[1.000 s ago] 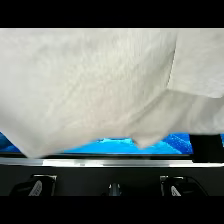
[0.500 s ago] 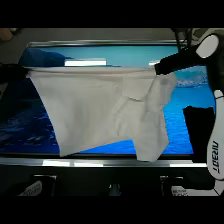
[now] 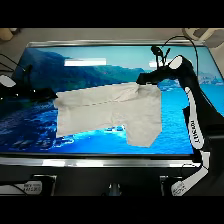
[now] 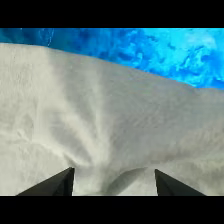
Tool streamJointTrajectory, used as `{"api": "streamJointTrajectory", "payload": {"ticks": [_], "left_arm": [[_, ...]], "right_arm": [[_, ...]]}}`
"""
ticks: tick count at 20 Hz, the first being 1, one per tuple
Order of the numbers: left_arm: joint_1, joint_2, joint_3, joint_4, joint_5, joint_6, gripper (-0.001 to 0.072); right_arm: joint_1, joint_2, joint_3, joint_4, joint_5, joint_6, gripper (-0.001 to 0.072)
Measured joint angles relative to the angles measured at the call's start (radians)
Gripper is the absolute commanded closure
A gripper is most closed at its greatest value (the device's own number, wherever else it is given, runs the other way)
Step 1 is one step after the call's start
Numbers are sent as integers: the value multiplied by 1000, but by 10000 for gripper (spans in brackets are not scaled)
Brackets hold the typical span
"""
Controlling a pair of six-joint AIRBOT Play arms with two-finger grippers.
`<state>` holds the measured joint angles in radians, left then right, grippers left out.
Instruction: Fold the shirts.
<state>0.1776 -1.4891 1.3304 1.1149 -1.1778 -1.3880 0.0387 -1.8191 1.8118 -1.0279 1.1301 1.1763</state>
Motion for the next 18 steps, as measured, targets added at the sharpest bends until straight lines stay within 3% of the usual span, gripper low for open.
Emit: {"api": "streamJointTrajectory", "payload": {"ticks": [4, 7, 11, 15, 16, 18], "left_arm": [[77, 34, -68, 60, -175, -5, 167], [135, 116, -256, 81, -203, -5, 166], [160, 182, -510, 40, -138, 27, 167], [139, 196, -611, -40, -39, 46, 168], [129, 198, -621, -55, -22, 47, 188], [106, 199, -636, -77, 25, 45, 323]], "right_arm": [[-158, 48, -6, -71, 223, -115, 233], [-256, 66, -68, -113, 402, -160, 233], [-300, 80, -174, -143, 500, -209, 234], [-313, 87, -220, -154, 512, -238, 234], [-313, 88, -225, -157, 511, -245, 234], [-313, 89, -231, -166, 502, -254, 232]]}}
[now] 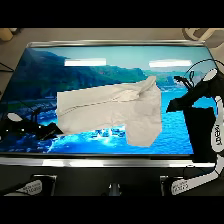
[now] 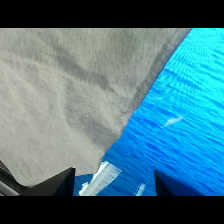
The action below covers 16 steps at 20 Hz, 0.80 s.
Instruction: Fold the shirts.
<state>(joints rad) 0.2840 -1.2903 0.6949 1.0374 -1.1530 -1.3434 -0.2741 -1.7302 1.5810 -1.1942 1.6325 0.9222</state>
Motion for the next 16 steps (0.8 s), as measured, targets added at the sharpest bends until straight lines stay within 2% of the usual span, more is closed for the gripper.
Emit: {"api": "streamJointTrajectory", "payload": {"ticks": [1, 2, 3, 7, 13, 15, 16], "left_arm": [[-9, 0, -4, -3, 24, -2, 434], [-16, 0, -8, -6, 53, -4, 580], [-23, -1, -10, -6, 76, -6, 672], [-33, 2, -14, -18, 111, -15, 683], [-35, 37, -14, -24, 117, -3, 683], [-35, 51, -14, -25, 113, 2, 683], [-35, 59, -14, -26, 110, 3, 683]], "right_arm": [[-2, 0, -2, -13, -1, -3, 219], [-2, 0, -4, -26, -6, -5, 177], [-3, 0, -8, -38, -9, -8, 83], [-3, 0, -73, -50, -62, -30, 93], [11, -39, -159, 69, -202, -60, 131], [35, -65, -168, 91, -226, -63, 265], [49, -77, -171, 103, -227, -62, 457]]}}
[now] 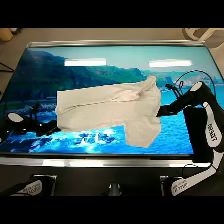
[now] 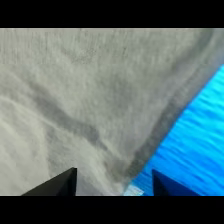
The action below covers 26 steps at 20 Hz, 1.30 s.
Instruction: Fold the shirts.
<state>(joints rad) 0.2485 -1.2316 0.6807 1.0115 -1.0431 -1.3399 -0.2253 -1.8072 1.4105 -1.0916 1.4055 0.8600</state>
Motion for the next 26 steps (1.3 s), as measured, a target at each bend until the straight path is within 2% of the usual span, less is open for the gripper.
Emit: {"api": "streamJointTrajectory", "payload": {"ticks": [1, 4, 8, 11, 14, 17, 20, 23, 26], "left_arm": [[0, 8, 0, -1, -4, 1, 683], [0, 46, 26, 3, -19, 5, 686], [-2, 186, 227, 21, -42, 6, 687], [-2, 341, 523, 21, -28, 6, 687], [-1, 475, 816, 26, 64, 6, 686], [0, 580, 987, 37, 160, 1, 686], [0, 631, 1050, 73, 185, -45, 686], [0, 640, 1076, 99, 185, -84, 686], [0, 596, 1083, 111, 93, -142, 686]], "right_arm": [[14, -12, -1, 2, -7, 4, 677], [36, -10, 5, -8, -34, 14, 685], [32, 164, 101, -19, -54, -50, 684], [30, 436, 216, -40, -152, -112, 683], [29, 742, 296, -66, -375, -147, 683], [27, 1001, 329, -116, -533, -126, 683], [27, 1143, 340, -213, -534, -51, 683], [28, 1192, 346, -288, -503, -3, 683], [28, 1172, 346, -323, -428, 33, 683]]}}
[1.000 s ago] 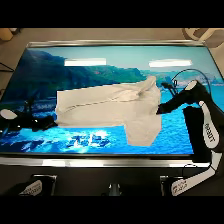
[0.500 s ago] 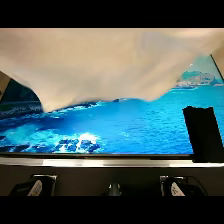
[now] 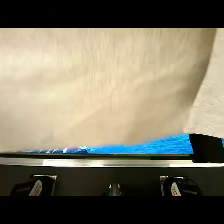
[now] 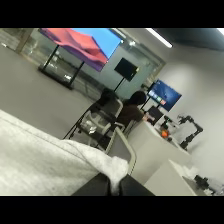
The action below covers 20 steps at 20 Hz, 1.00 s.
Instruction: Fold the shirts.
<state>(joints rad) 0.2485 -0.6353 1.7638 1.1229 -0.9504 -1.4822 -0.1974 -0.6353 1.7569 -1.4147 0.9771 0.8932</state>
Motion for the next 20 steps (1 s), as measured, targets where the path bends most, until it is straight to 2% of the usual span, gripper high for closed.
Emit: {"api": "streamJointTrajectory", "payload": {"ticks": [3, 6, 9, 11, 15, 20], "left_arm": [[-1, -106, -6, 3, -170, -19, 685], [-2, -263, -49, 6, -309, -4, 686], [-3, -457, -133, 9, -372, 18, 686], [-4, -595, -182, 14, -381, 32, 685], [-16, -853, -206, 23, -332, 49, 685], [-38, -1010, -177, -5, -192, 62, 683]], "right_arm": [[1, -91, 0, -22, 116, 48, 683], [2, -257, 0, -26, 263, 71, 684], [4, -505, -2, -3, 421, 75, 684], [18, -683, -3, 6, 464, 75, 684], [73, -969, -3, 2, 399, 80, 683], [109, -1108, -2, 5, 160, 87, 683]]}}
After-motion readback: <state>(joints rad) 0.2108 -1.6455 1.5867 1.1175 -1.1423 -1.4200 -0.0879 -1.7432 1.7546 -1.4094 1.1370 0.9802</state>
